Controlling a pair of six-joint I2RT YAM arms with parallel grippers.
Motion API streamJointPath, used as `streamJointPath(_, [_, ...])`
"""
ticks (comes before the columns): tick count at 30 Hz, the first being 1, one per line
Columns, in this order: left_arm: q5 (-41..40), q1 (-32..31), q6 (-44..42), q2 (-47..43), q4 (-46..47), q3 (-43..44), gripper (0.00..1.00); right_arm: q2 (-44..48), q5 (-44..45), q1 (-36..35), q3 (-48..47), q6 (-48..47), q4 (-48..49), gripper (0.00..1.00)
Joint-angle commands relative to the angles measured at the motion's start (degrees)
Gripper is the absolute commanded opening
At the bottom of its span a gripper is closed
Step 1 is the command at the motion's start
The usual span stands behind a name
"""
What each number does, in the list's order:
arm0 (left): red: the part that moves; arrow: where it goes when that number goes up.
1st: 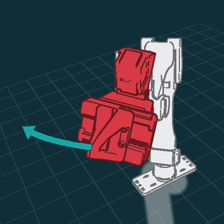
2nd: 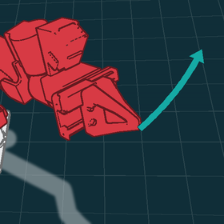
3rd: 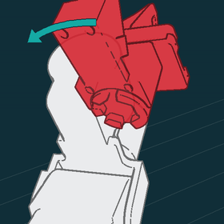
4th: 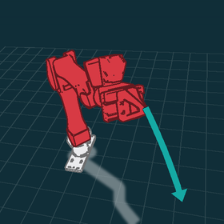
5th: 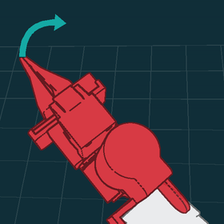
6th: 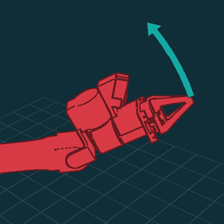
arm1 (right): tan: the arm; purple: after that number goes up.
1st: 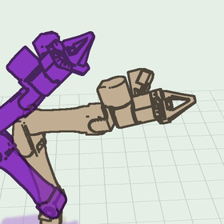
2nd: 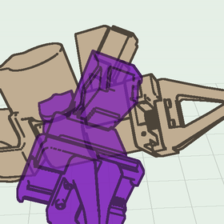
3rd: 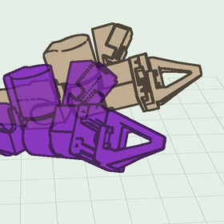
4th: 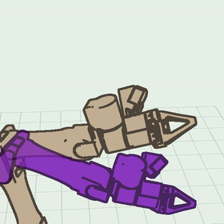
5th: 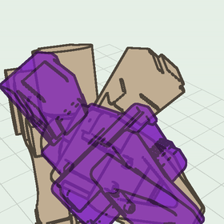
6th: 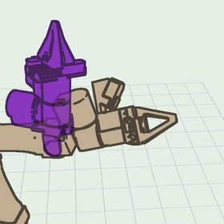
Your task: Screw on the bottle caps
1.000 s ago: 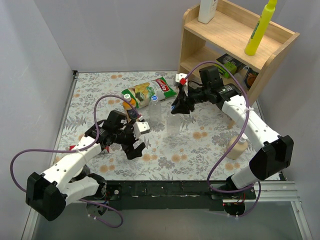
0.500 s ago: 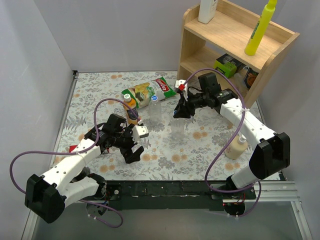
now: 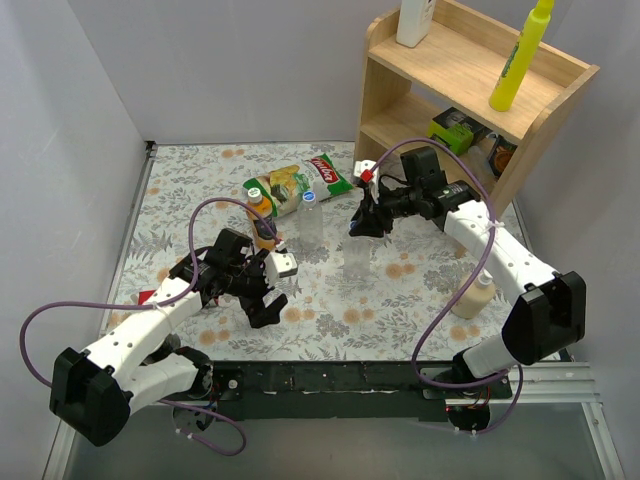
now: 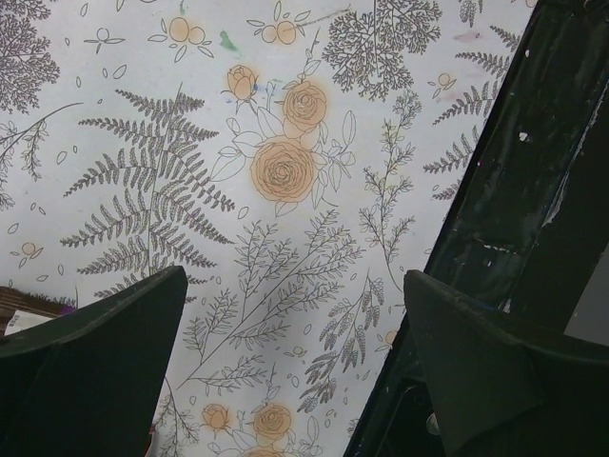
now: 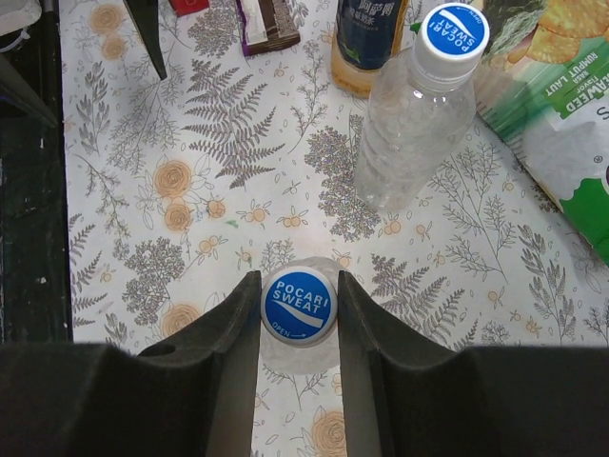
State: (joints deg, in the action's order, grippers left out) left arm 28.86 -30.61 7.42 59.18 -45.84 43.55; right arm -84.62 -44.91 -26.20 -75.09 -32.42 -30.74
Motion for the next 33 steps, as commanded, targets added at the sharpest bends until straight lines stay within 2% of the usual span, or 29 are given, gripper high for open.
streamJointPath(1, [1.3,0.1,-0.7,-0.4,1.0,-0.4,0.98,3.1,0.2,0.4,1.2,-1.1,-0.6,0.38])
streamJointPath(9, [1.7,0.1,-0.9,-0.2,1.4,-0.7,0.98,3.5,0.6,0.5,2.6,-1.1,-1.0,0.42])
streamJointPath(16, [1.8,0.1,-1.0,-0.3,1.5,-1.0,0.98,3.8,0.8,0.6,2.9,-1.2,-0.8,0.5])
streamJointPath(17, [1.9,0.1,-1.0,-0.2,1.5,-1.0,0.98,3.8,1.0,0.6,3.0,-1.1,-0.8,0.58])
streamJointPath(18, [2.1,0.1,-0.9,-0.1,1.6,-0.9,0.98,3.8,1.0,0.5,3.0,-1.1,-0.8,0.6])
streamJointPath(33, [2.0,0.1,-1.2,0.1,1.8,-1.0,0.98,4.3,1.0,0.5,3.8,-0.4,0.2,0.61])
